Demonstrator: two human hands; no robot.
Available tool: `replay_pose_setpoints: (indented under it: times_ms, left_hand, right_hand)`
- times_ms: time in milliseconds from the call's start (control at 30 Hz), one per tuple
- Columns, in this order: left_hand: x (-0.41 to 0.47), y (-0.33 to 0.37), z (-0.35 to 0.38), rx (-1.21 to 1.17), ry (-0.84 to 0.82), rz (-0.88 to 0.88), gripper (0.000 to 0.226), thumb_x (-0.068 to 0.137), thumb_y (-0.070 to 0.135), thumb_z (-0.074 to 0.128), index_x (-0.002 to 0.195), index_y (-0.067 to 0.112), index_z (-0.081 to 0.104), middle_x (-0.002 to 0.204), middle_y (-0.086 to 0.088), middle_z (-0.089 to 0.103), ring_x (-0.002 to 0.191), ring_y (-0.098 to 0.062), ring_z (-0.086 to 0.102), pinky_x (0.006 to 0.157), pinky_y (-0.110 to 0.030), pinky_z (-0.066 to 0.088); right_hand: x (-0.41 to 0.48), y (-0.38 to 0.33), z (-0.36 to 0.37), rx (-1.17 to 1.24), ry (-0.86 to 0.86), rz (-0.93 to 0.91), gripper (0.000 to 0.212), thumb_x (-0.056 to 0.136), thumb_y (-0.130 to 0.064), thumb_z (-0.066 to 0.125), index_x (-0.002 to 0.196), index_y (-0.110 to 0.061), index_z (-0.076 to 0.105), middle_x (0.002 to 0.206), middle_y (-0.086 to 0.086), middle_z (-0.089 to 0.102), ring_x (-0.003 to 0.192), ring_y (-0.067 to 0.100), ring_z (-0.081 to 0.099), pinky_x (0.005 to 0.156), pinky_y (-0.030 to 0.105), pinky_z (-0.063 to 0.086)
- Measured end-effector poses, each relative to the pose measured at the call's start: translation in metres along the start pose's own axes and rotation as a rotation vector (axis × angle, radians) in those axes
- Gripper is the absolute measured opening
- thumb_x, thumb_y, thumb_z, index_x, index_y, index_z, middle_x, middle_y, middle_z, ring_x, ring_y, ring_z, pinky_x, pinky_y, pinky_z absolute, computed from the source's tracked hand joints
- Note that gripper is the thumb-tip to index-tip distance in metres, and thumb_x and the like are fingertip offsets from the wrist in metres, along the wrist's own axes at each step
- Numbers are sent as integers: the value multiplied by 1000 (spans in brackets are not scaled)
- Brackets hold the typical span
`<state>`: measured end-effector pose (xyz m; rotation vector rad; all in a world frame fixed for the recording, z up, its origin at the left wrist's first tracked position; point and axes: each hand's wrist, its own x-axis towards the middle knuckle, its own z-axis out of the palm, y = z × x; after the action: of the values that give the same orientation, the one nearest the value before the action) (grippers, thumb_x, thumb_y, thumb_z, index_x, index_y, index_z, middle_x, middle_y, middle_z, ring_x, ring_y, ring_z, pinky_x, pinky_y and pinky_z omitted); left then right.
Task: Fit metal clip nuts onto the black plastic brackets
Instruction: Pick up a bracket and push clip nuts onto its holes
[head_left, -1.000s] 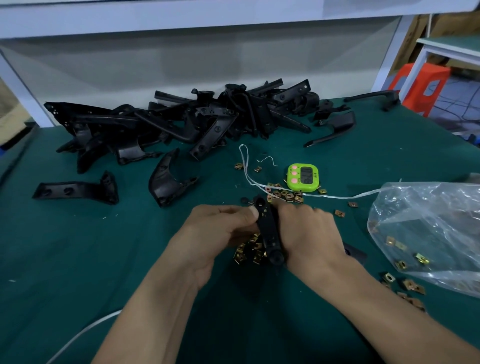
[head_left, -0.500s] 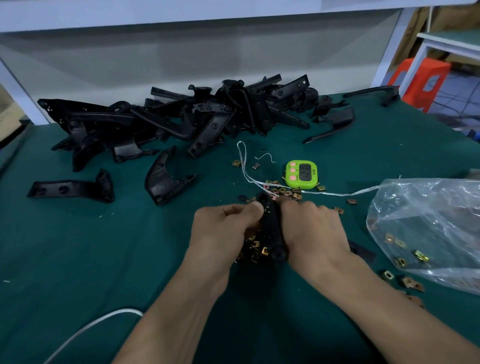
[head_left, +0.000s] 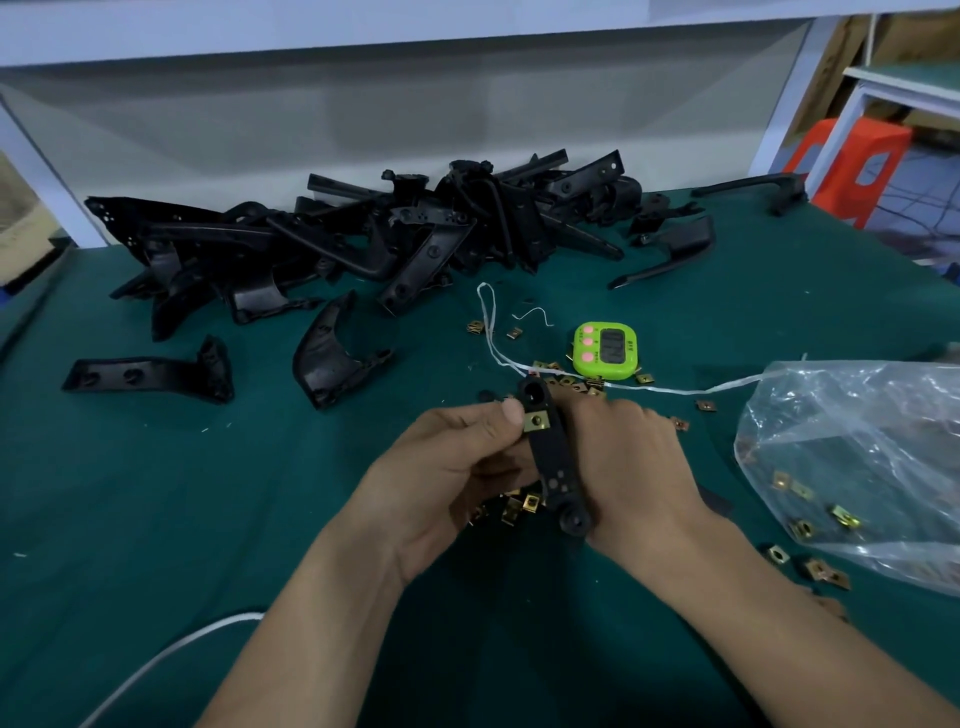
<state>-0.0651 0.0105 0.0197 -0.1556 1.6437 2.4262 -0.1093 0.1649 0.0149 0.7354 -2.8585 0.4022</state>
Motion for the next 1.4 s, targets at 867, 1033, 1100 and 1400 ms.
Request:
replay_pose_setpoints:
  times_ms: [867,1033,1100,1400]
  left_hand:
    - [9,-26,12,1548,314,344,18,90,38,70,107,41,76,106,13,63,102,-13,48,83,-26,28]
    - [10,-24,8,1499,302,347,10,87,40,75,96,39,80,102,16,63,97,-10,44,81,-23,24]
    - [10,-24,9,1465,323,351,6,85,37,78,90,35,79,97,16,61,95,-10,45,81,-23,25]
    - [4,-20,19,876,473,374,19,84,17,72,81,36,69,70,22,72,59,-2,64,53,-7,41]
  right_hand:
    - [15,46,11,167,39,234,35,66,-16,67,62,-29,35,62,-6,40,68,37,53,58,31,36]
    - [16,47,13,184,56,240,35,65,-16,66,61,-31,34,60,-9,39,60,32,43,55,29,35]
    - [16,47,12,194,62,243,33,63,-17,64,60,-31,34,59,-8,40,57,31,41,52,28,32]
    - [14,45,9,122,49,225,35,65,-19,66,62,-33,34,60,-9,36,57,30,38,56,30,33]
